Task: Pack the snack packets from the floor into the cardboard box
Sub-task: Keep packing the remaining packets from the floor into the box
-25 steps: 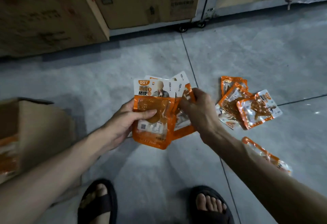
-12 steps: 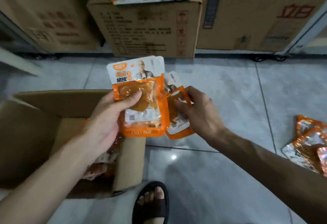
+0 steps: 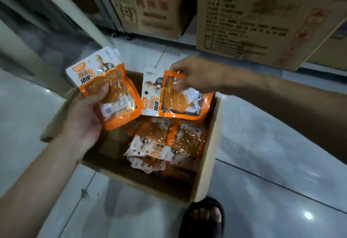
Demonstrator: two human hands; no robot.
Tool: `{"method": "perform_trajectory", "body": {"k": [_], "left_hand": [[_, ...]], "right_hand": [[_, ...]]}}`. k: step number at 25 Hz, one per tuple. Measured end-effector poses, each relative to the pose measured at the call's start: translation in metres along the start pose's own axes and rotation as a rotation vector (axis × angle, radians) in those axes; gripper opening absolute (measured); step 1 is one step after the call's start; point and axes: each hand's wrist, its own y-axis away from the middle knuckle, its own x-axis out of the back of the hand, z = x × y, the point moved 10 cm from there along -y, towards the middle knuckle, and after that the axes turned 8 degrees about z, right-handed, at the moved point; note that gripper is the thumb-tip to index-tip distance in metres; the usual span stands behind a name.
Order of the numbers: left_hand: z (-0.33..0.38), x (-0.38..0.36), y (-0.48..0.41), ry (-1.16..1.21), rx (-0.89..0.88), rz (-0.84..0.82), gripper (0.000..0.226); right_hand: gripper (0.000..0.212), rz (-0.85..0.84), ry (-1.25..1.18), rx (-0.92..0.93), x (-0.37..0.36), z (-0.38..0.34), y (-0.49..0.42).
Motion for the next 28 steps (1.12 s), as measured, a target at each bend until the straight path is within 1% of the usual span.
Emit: {"method": "perform_trajectory", "body": {"k": [1,3,4,6,8,10,13,16,20,23,25,27,28], "left_hand": [[0.000,0.012,-0.005,0.016,-0.001,0.030,0.047],[-0.004,0.025,-0.012,0.014,0.011,0.043,0.044],[-0.007,0.029,-0.015,-0.022,0.025,0.034,0.043],[-0.019,0.028,-0.016,-0.153,0.096,0.010,0.043],[-0.035,0.023,-0.015,-0.312,0.185,-0.026,0.037],[-0.046,0.016,-0.013,-0.446,0.236,-0.065,0.028],[-0.055,0.005,-0.014,-0.604,0.259,-0.115,0.027],[-0.062,-0.001,-0.017,-0.698,0.253,-0.126,0.027],[-0.084,-0.020,-0.014,-0.754,0.287,-0.171,0.031],[-0.100,-0.030,-0.018,-0.776,0.299,-0.151,0.027],[-0.110,-0.034,-0.022,-0.865,0.248,-0.141,0.022],[-0.111,-0.036,-0.026,-1.046,0.120,-0.112,0.009],[-0.109,-0.036,-0.030,-1.158,0.041,-0.098,0.012]], "right_hand": [[0.025,-0.066,0.095,0.082,-0.014,-0.016,-0.008],[0.024,-0.258,0.293,0.218,-0.056,-0.033,-0.010],[0.023,-0.368,0.380,0.245,-0.080,-0.031,-0.007],[0.031,-0.551,0.532,0.244,-0.122,-0.011,0.006],[0.037,-0.621,0.675,0.272,-0.152,0.011,0.018],[0.033,-0.594,0.758,0.345,-0.172,0.024,0.026],[0.024,-0.461,0.766,0.415,-0.177,0.025,0.028],[0.016,-0.270,0.621,0.307,-0.144,0.024,0.019],[0.024,-0.044,0.461,0.194,-0.092,0.026,0.026],[0.022,0.058,0.375,0.169,-0.073,0.030,0.039],[0.023,0.066,0.316,0.158,-0.071,0.032,0.049],[0.023,0.069,0.267,0.148,-0.070,0.034,0.059],[0.022,0.075,0.252,0.148,-0.069,0.035,0.063]]}}
